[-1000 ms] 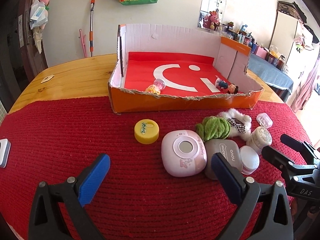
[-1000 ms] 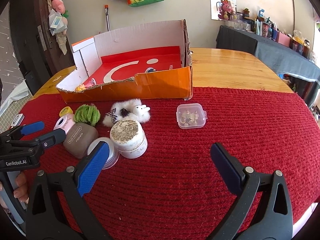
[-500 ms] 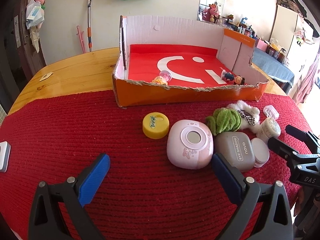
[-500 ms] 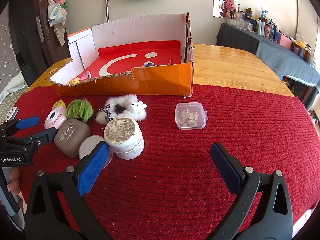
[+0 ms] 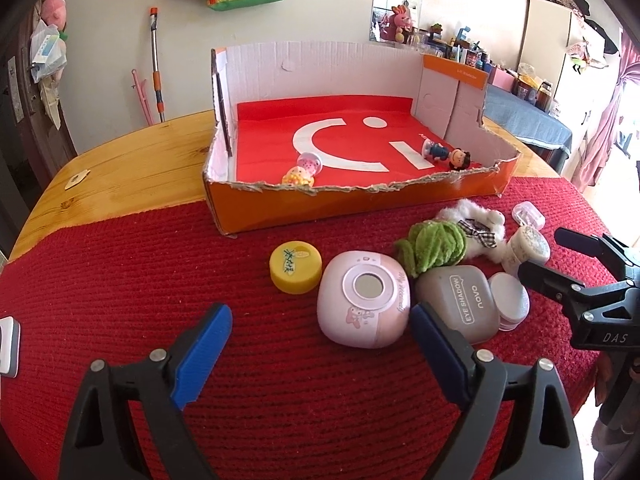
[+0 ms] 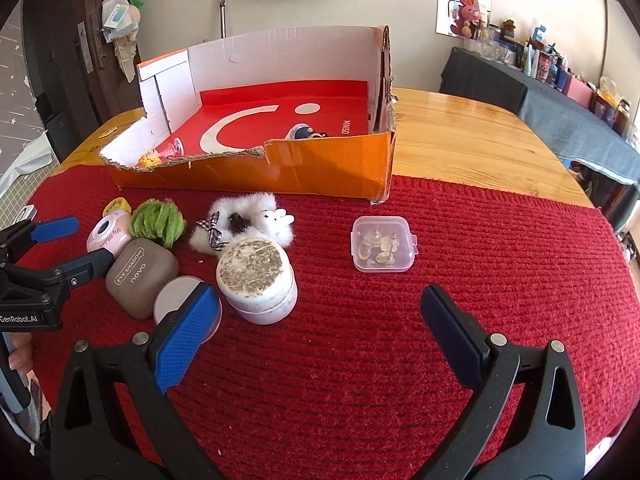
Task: Organize objects
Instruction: 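Grasp the pink round compact with the left tool while the right grasps the white brown-lidded jar, then lift the compact and jar and carry both into the orange box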
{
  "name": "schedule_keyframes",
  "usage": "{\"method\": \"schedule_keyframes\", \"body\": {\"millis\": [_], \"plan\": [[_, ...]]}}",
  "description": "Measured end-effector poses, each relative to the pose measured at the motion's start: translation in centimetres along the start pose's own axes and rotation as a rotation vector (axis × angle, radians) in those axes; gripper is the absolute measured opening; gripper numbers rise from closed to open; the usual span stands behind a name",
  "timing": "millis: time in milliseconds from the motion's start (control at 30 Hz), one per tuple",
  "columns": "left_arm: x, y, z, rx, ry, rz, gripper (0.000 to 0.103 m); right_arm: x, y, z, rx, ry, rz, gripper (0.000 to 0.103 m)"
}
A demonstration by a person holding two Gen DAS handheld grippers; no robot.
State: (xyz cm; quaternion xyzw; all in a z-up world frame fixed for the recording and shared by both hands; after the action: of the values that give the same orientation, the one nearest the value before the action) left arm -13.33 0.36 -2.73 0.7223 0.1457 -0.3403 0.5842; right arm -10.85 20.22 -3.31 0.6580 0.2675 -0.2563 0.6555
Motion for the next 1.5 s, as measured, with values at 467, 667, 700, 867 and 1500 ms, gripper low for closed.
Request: {"method": "schedule_keyframes", "body": {"millis": [467,667,700,867,1500], "plan": [[-0.6,-0.9,-0.8,0.075,0.002,0.004,0.074,-0.6,-0.7,0.9,-0.096,-0.012,0.014,0.082],[-0.6,-1.0,-1.3,0.081,-0.013,-0.004,0.066,-0.5,-0.6,1.2,-0.11,-0.015,0.004,0.067],[-0.6,-1.0,-1.4,0.082,-0.015,-0.004,0.065,-0.4,-0.7,1.2,-0.112,-0.014,0.006,0.063],[-0.5,-1.0,-1.7,0.099,-0.021,-0.013,0.058,-0.2,-0.6,1.4,-0.102,0.006,-0.007,0.058],[-0.2,0.1,-1.8,0.111,-0.017,-0.045,0.05,0.1,0.2,2.2,-0.097,0.053,-0.049,0.036]]}}
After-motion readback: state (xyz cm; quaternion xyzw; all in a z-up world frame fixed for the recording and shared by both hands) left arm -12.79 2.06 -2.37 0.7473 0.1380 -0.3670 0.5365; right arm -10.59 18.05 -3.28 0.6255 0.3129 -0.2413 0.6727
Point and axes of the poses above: each gripper's, at about its wrist camera, not at the fingertips, and y roughly against the way its jaws point, z to its left, x to its underside, the point moved 7 cm from there along -y, roughly the way its jaws point, and after that the axes turned 3 degrees about x, right-handed, at the moved point
